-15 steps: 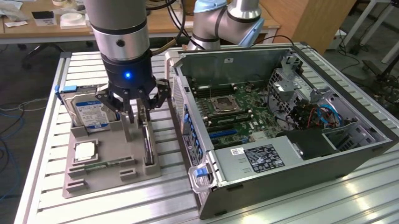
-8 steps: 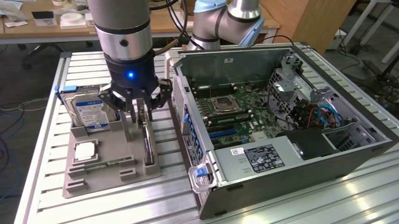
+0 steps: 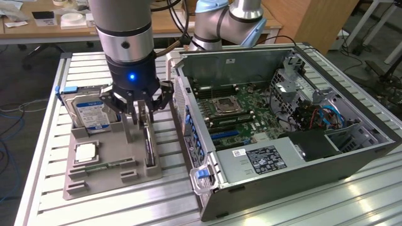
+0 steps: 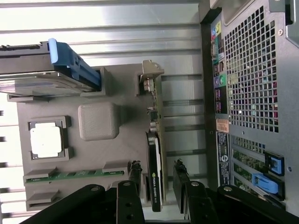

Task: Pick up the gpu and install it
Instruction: 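Pick up the gpu and move the gpu toward the slot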

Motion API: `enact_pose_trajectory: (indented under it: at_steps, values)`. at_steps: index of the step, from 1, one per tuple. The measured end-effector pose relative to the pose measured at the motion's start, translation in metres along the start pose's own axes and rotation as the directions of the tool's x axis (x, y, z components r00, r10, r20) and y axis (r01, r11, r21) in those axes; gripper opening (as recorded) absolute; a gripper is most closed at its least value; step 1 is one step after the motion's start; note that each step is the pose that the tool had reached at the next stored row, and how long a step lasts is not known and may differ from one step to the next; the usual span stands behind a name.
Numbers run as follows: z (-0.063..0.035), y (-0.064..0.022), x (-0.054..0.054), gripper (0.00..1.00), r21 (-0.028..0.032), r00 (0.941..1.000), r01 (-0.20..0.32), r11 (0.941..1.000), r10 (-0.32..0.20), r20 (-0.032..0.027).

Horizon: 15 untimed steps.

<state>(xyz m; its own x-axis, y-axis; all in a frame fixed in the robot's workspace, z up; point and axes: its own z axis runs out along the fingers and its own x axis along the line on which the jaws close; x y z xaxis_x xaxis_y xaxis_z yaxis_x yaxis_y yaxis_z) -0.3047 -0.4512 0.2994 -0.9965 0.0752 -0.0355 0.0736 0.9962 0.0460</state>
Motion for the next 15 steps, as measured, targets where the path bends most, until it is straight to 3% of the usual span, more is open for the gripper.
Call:
enact_pose_trajectory:
  at_steps: [10, 15]
  values:
    - [0.0042, -0.0002, 0.0001, 0.42, 0.0001, 1.0000, 0.000, 1.0000, 0.000, 0.0000]
    - [0.0045, 0.0002, -0.0049, 0.42, 0.0000, 1.0000, 0.000, 1.0000, 0.000, 0.0000]
